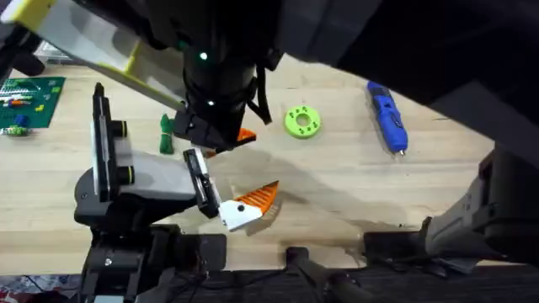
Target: Pick up the gripper from the table and insert it into the empty holder that is missing its gripper. Then pick up a screw, insert it into the mounting hole, and use the screwdriver to tighten it. Finally, clean up the table by picking up the vegetable and placing it into the bucket.
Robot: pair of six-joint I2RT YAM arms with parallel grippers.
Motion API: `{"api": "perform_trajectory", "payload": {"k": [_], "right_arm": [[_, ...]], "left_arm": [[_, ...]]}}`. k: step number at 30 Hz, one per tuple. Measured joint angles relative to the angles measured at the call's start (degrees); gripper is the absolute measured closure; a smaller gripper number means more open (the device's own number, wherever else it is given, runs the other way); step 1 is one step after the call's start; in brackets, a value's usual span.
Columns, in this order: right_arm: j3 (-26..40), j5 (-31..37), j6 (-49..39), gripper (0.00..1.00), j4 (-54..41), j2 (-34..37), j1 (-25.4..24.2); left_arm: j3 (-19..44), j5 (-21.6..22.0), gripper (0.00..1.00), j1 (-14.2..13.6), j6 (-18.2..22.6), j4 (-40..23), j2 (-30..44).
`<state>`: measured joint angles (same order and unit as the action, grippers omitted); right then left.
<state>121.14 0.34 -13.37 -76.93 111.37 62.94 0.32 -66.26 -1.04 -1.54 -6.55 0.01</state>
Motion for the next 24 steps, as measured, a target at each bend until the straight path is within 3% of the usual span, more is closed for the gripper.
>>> {"api": "perform_trajectory", "payload": {"k": [24], "right_arm": [[0.20,0.02,-0.22,0.991,-0.33,1.25,0.00]], "left_arm": [[0.00,0.02,0.014,0.00,-0.02,0.02,0.00]]}}
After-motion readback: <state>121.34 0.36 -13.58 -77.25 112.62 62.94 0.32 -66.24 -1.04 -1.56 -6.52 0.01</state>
